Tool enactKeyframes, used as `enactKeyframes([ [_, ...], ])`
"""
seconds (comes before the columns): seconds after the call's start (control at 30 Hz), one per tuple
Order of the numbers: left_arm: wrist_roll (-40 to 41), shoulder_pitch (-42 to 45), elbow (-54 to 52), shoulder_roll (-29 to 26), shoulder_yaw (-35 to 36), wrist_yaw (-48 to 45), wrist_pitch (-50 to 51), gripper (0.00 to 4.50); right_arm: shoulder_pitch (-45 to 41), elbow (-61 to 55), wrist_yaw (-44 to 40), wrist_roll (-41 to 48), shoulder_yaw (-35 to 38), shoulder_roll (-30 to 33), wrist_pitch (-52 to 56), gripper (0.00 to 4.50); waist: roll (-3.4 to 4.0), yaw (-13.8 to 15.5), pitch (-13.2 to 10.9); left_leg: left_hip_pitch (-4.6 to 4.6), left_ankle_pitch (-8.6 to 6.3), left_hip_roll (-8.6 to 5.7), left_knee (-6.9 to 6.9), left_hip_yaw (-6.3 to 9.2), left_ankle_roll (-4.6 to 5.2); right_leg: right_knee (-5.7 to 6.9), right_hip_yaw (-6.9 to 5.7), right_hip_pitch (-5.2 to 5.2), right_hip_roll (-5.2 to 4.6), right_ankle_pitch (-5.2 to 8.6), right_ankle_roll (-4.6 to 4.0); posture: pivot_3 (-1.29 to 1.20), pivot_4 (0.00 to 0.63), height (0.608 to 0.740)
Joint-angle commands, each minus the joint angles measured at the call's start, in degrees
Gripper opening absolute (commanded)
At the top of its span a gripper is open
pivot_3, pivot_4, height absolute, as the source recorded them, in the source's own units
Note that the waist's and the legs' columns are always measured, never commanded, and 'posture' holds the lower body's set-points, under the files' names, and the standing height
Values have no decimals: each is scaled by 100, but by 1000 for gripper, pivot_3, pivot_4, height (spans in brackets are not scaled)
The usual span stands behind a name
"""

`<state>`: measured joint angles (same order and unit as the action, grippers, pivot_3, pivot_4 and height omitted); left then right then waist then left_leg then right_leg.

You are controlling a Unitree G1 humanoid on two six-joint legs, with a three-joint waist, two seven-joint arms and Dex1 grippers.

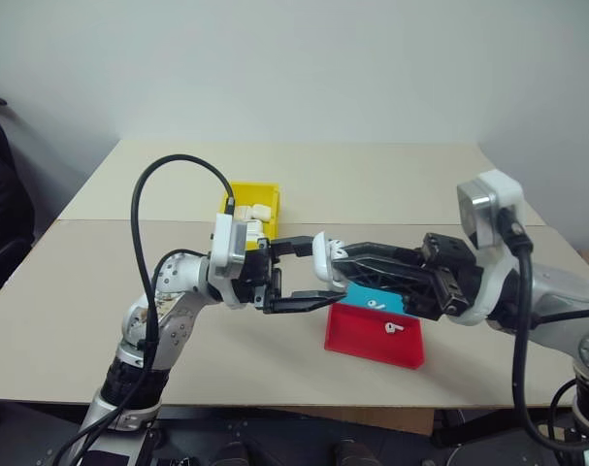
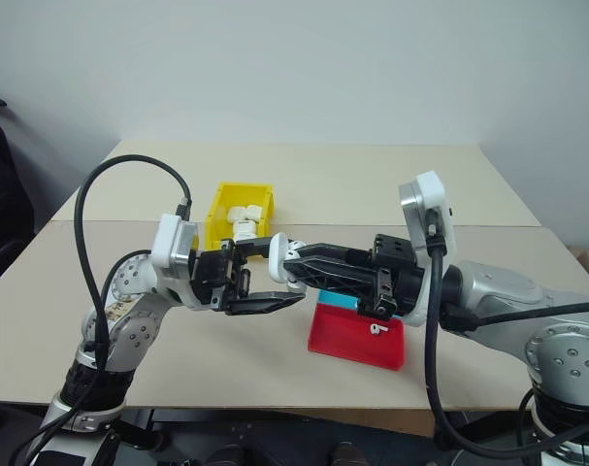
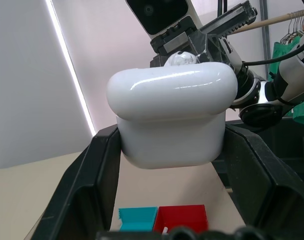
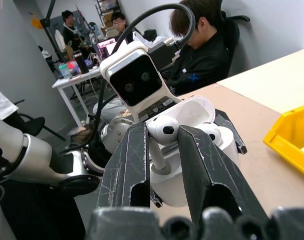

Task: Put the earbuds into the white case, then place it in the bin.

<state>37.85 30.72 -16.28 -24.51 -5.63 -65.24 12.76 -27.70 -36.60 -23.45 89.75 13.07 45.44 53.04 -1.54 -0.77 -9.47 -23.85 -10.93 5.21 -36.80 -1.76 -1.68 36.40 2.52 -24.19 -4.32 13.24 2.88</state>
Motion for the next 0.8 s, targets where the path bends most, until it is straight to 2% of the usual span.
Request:
enactKeyframes([
  [0.03,-9,45,-105,-8,110,15,-76,2780,39,-262,-210,-306,58,56,-283,853,0,0,0,0,0,0,0,0,0,-2,0,0,0,0,0,0,150,740],
  [0.07,-19,43,-94,-11,107,11,-78,2780,44,-295,-250,-358,31,76,-284,853,0,1,0,-1,0,0,1,0,0,-5,-1,1,0,-1,1,0,150,740],
  [0.1,-31,38,-85,-18,104,2,-83,2780,51,-354,-319,-454,-2,104,-290,1096,0,1,0,-2,0,0,1,0,1,-8,-1,1,0,-1,1,0,150,740],
  [0.23,-59,43,-61,2,97,-13,-90,2780,141,-437,-454,-587,10,177,-363,2313,0,5,0,-4,-1,0,2,0,2,-15,-3,2,0,-3,3,0,150,740],
  [0.37,-87,66,0,18,107,-35,-111,2780,220,-376,-526,-580,96,326,-378,2313,0,8,0,-7,-2,0,2,1,3,-18,-3,2,-1,-10,-7,0,150,740],
  [0.57,-162,41,110,13,137,-148,-207,2780,407,-196,-1088,-361,593,610,-465,2313,0,11,0,-9,-2,0,2,1,4,-21,-4,2,-2,-11,-7,0,150,740],
  [0.7,-187,35,146,25,127,-164,-245,2780,298,-28,-1373,-702,875,683,-710,2313,0,10,0,-9,-2,0,2,1,4,-22,-6,3,-1,-10,-5,0,150,740],
  [0.8,-200,35,196,49,97,-177,-291,2780,-3,193,-1603,-842,822,765,-780,2313,0,1,0,-8,-2,0,2,1,4,-21,-5,2,-1,-10,-5,0,150,740],
])
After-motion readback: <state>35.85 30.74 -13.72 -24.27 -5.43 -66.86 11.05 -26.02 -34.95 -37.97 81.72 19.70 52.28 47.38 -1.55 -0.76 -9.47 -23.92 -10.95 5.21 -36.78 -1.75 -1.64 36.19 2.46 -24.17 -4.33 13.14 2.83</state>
